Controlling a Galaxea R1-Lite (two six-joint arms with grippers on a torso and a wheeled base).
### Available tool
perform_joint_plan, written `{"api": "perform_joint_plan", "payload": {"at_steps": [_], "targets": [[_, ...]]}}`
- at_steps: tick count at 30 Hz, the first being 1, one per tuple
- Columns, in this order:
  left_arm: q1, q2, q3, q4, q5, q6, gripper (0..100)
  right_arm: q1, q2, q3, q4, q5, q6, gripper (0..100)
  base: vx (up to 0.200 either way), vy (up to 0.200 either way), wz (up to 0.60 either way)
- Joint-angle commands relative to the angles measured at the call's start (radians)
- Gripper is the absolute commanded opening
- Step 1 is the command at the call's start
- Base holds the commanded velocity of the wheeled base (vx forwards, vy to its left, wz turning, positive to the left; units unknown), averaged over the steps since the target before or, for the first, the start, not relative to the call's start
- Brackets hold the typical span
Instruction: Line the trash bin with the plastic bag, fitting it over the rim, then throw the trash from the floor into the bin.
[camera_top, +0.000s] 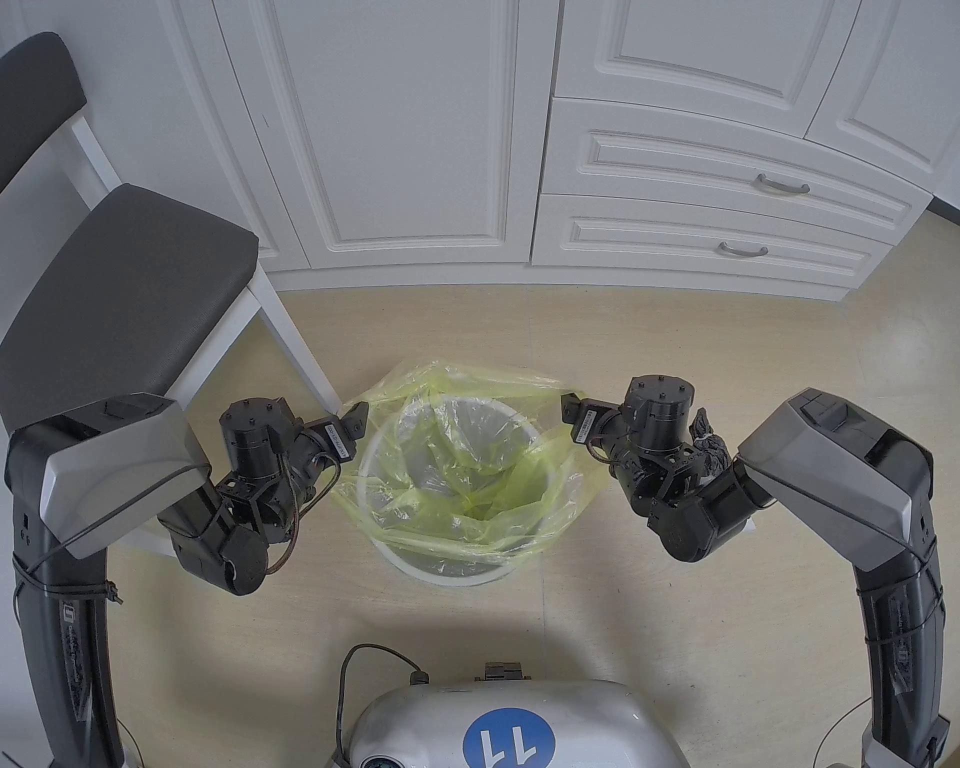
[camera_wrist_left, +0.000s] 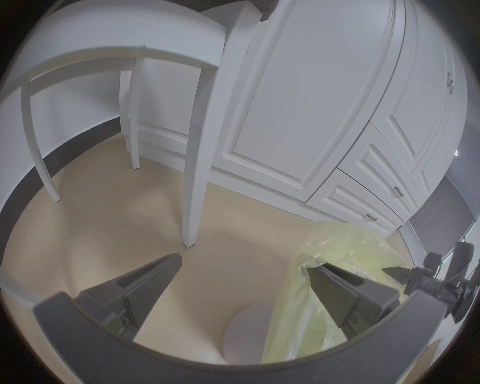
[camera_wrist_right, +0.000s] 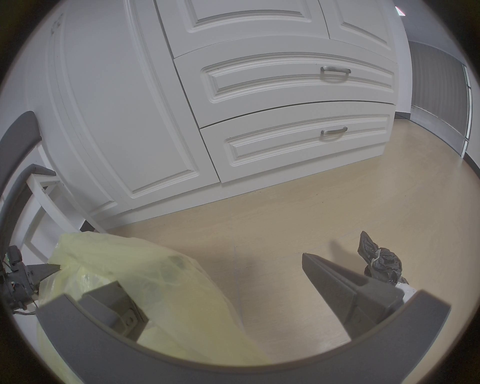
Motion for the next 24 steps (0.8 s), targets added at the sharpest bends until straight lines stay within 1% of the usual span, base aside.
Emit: {"api": "perform_joint_plan", "payload": {"at_steps": [1,4,7,9,24], "targets": [[-0.001,0.048,-0.04,0.0,0.01,-0.019,100,-0.015,0.06,-0.042,-0.001,0.0,0.001,100,0.0,0.0,0.0],[0.001,0.086,-0.084,0.002,0.041,-0.032,100,-0.021,0.078,-0.067,0.0,0.0,0.001,100,0.0,0.0,0.0],[0.002,0.14,-0.133,0.023,0.088,-0.033,100,-0.031,0.097,-0.073,0.0,-0.001,-0.001,100,0.0,0.0,0.0],[0.008,0.152,-0.15,0.03,0.093,-0.033,100,-0.034,0.101,-0.076,0.002,-0.001,-0.001,100,0.0,0.0,0.0],[0.028,0.176,-0.152,0.053,0.093,-0.033,100,-0.049,0.134,-0.079,0.031,0.002,-0.005,100,0.0,0.0,0.0]]}}
